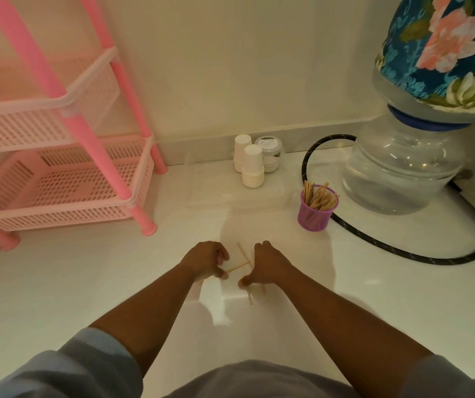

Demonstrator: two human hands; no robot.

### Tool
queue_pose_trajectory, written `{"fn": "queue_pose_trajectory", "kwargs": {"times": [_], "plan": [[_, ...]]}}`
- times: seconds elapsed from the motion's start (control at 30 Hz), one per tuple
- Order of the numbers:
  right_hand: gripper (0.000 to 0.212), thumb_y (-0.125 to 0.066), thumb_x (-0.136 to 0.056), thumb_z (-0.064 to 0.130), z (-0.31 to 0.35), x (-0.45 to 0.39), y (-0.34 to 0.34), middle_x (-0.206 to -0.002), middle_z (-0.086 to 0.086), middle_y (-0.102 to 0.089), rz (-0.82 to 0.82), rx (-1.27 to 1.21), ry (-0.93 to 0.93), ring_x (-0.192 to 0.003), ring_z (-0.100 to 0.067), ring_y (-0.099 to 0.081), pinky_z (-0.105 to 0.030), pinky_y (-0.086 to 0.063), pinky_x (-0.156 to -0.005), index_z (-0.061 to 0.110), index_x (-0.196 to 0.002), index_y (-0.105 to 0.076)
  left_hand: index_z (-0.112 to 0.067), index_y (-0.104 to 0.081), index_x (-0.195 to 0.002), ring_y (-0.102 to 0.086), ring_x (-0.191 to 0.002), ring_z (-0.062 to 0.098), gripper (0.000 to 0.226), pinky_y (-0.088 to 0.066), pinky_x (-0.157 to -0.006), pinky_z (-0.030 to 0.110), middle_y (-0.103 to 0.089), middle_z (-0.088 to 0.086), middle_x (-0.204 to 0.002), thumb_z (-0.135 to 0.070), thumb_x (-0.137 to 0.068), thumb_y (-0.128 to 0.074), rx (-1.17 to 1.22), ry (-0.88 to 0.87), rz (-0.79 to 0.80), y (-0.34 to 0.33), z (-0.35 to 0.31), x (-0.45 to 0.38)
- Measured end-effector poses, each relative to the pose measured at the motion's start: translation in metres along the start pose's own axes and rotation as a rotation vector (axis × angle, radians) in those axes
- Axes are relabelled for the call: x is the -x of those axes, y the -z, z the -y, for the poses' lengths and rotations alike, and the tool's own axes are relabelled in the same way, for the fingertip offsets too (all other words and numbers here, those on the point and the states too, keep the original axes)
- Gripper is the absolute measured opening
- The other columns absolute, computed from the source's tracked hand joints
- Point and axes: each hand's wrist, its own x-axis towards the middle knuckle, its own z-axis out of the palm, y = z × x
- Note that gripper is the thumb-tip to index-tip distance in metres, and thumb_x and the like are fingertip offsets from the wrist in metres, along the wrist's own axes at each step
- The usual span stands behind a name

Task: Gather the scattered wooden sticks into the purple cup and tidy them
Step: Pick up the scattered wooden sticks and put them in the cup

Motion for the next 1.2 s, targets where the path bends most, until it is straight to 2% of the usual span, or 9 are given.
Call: {"fn": "queue_pose_trajectory", "kwargs": {"times": [0.17, 0.23, 0.33, 0.47, 0.67, 0.77, 0.93, 1.13, 1.2], "plan": [[0.039, -0.07, -0.08, 0.023, -0.001, -0.006, 0.001, -0.119, -0.009, -0.052, -0.058, 0.045, 0.065, -0.102, -0.025, -0.059, -0.028, -0.046, -0.077, 0.006, -0.114, -0.06, -0.023, -0.071, -0.084, -0.061, -0.067, -0.002, 0.026, -0.041, -0.062, 0.013, -0.071, -0.006, -0.079, -0.003, -0.069, -0.079, 0.05, 0.034, -0.025, 0.002, 0.003, 0.001], [0.029, -0.062, -0.084, 0.012, -0.002, -0.007, 0.004, -0.117, -0.012, -0.058, -0.061, 0.096, 0.086, -0.099, -0.026, -0.062, -0.028, -0.051, -0.081, 0.005, -0.112, -0.065, -0.023, -0.071, -0.083, -0.061, -0.064, -0.004, 0.026, -0.042, -0.063, 0.012, -0.072, -0.005, -0.078, 0.0, -0.072, -0.073, 0.057, 0.033, -0.037, 0.003, 0.005, 0.002], [0.029, -0.059, -0.085, 0.008, -0.004, -0.007, 0.007, -0.114, -0.012, -0.058, -0.061, 0.125, 0.084, -0.097, -0.027, -0.063, -0.032, -0.054, -0.084, 0.006, -0.113, -0.065, -0.026, -0.069, -0.085, -0.064, -0.076, 0.006, 0.026, -0.043, -0.066, 0.017, -0.07, -0.006, -0.083, -0.014, -0.069, -0.084, 0.057, 0.039, -0.038, 0.006, 0.009, 0.005], [0.027, -0.062, -0.085, 0.011, -0.005, -0.008, 0.008, -0.113, -0.011, -0.058, -0.077, 0.118, 0.056, -0.095, -0.026, -0.064, -0.032, -0.054, -0.083, 0.007, -0.112, -0.065, -0.027, -0.063, -0.093, -0.061, -0.082, 0.011, 0.049, -0.043, -0.068, 0.023, -0.064, -0.009, -0.088, -0.035, -0.055, -0.093, -0.058, 0.052, 0.032, 0.014, 0.017, 0.01], [0.023, -0.065, -0.084, 0.012, 0.001, -0.009, 0.012, -0.109, -0.011, -0.06, -0.056, 0.157, 0.034, -0.093, -0.026, -0.065, -0.028, -0.048, -0.07, 0.007, -0.106, -0.063, -0.024, -0.06, -0.087, -0.064, -0.083, 0.015, 0.043, -0.05, -0.078, 0.027, -0.063, -0.009, -0.083, -0.016, -0.059, -0.092, -0.2, 0.083, 0.106, 0.024, 0.012, 0.012], [0.024, -0.065, -0.083, 0.013, 0.001, -0.01, 0.011, -0.109, -0.011, -0.06, -0.035, 0.15, 0.024, -0.094, -0.025, -0.064, -0.028, -0.048, -0.071, 0.007, -0.105, -0.063, -0.022, -0.064, -0.084, -0.067, -0.087, 0.017, 0.035, -0.05, -0.076, 0.026, -0.066, -0.007, -0.083, -0.01, -0.063, -0.089, -0.206, 0.105, 0.099, 0.025, 0.012, 0.011], [0.025, -0.065, -0.081, 0.014, -0.001, -0.011, 0.009, -0.107, -0.008, -0.06, -0.014, 0.137, 0.006, -0.093, -0.025, -0.064, -0.028, -0.05, -0.07, 0.007, -0.105, -0.062, -0.028, -0.067, -0.07, -0.065, -0.079, 0.008, 0.024, -0.043, -0.068, 0.018, -0.064, -0.015, -0.069, -0.011, -0.068, -0.084, -0.143, 0.11, 0.027, 0.023, 0.017, 0.009], [0.023, -0.063, -0.081, 0.014, 0.0, -0.01, 0.009, -0.103, -0.008, -0.058, 0.021, 0.132, 0.017, -0.087, -0.023, -0.061, -0.027, -0.045, -0.066, 0.007, -0.103, -0.061, -0.02, -0.071, -0.087, -0.065, -0.086, 0.012, 0.014, -0.046, -0.072, 0.021, -0.068, -0.005, -0.089, -0.014, -0.077, -0.078, -0.154, 0.132, 0.027, 0.017, 0.018, 0.008], [0.01, -0.06, -0.081, 0.012, -0.002, -0.01, 0.011, -0.091, -0.005, -0.055, 0.019, 0.116, 0.019, -0.079, -0.021, -0.056, -0.023, -0.041, -0.059, 0.008, -0.09, -0.059, -0.016, -0.072, -0.095, -0.065, -0.089, 0.015, 0.015, -0.051, -0.076, 0.025, -0.069, -0.002, -0.096, -0.014, -0.079, -0.073, -0.201, 0.133, 0.034, 0.016, 0.017, 0.008]]}}
